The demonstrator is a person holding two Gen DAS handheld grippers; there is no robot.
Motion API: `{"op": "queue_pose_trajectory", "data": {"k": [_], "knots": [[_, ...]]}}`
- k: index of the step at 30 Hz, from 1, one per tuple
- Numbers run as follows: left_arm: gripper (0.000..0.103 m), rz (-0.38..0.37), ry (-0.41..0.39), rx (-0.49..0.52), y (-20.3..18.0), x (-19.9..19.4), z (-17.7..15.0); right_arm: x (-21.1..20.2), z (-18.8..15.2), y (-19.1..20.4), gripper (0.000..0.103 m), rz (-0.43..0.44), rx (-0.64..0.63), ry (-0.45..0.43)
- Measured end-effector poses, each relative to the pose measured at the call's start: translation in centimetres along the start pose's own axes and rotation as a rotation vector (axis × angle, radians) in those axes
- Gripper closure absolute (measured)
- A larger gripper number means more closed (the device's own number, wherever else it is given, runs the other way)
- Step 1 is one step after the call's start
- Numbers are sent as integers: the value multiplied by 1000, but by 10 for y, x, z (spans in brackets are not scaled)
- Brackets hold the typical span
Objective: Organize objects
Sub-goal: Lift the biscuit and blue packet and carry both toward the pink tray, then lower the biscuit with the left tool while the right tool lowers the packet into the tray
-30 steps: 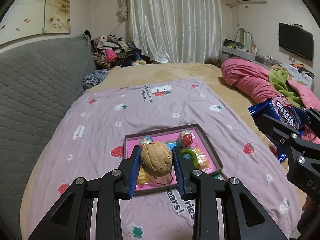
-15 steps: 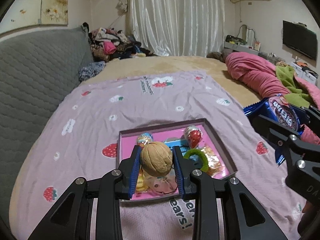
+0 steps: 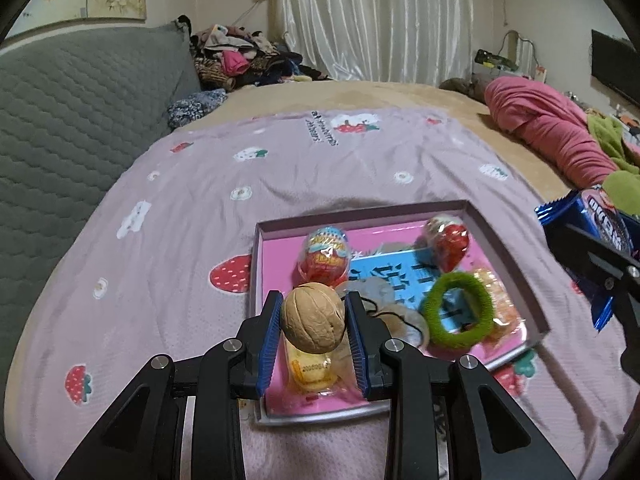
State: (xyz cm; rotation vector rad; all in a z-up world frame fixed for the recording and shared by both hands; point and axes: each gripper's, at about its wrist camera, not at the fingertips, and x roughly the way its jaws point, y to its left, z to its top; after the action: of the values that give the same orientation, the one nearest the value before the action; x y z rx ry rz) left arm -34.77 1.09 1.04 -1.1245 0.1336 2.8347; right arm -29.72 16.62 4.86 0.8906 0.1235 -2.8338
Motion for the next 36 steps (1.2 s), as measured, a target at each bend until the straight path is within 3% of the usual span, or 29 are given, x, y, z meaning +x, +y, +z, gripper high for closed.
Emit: {"op": "queue_pose_trajectory", "data": {"k": [12,19,36], "knots": [[71,2,-9,-19,10,41,-19,58,-23,9,47,40,-7,20],[71,-16,26,-25,13,66,-24,88,-33,18,47,49,-47,65],[71,-45,34,19,-1,84,-31,119,-49,20,46,27,-72,131]]}}
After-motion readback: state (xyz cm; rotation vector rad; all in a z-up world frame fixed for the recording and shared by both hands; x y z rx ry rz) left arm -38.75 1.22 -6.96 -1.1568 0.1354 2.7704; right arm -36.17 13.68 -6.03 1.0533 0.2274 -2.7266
